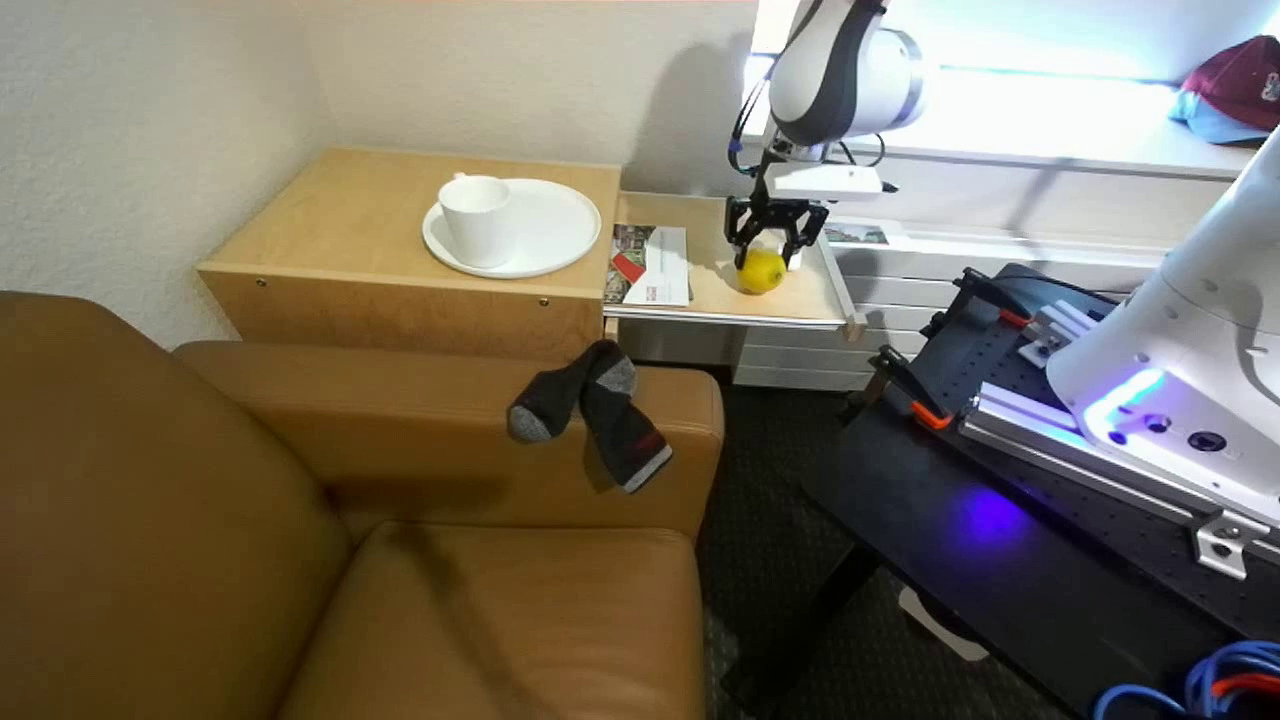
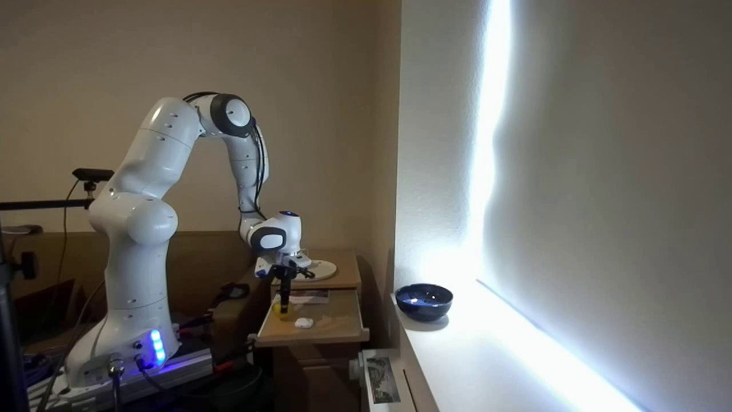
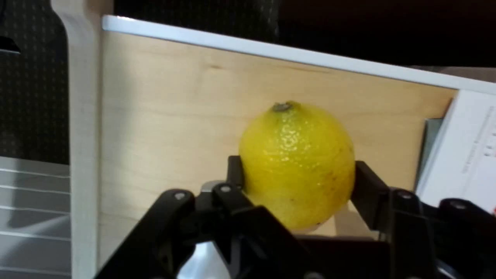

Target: Open the sliding tray then put the white case and lemon on it

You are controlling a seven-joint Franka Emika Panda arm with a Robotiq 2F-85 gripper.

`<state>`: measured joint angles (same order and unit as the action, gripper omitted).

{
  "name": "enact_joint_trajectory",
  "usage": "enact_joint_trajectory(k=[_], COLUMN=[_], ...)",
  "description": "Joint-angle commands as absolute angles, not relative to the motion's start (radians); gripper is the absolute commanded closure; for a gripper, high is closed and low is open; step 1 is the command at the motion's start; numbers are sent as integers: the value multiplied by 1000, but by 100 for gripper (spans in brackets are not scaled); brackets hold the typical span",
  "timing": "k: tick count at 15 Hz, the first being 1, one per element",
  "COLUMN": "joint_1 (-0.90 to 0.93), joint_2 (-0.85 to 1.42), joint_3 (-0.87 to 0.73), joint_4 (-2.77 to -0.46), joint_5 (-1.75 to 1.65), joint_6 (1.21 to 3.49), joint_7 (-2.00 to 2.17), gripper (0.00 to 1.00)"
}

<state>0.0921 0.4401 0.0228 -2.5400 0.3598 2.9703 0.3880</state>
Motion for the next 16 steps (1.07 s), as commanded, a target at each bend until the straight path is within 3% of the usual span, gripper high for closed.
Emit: enact_joint_trajectory(k=[1, 8, 9, 10, 13, 16], joint_1=[122, 117, 112, 105, 108, 129], joint_2=[430, 472, 468, 466, 450, 400], joint_3=[7, 46, 48, 57, 56, 29], joint_4=[-2616, -2605, -2597, -2589, -2578, -2588], joint_5=[380, 443, 444, 439, 436, 431], joint_6=[3070, 3197, 3183, 3176, 3169, 3159], joint_7=[456, 538, 538, 534, 532, 531], gripper=[56, 56, 38, 8, 0, 0])
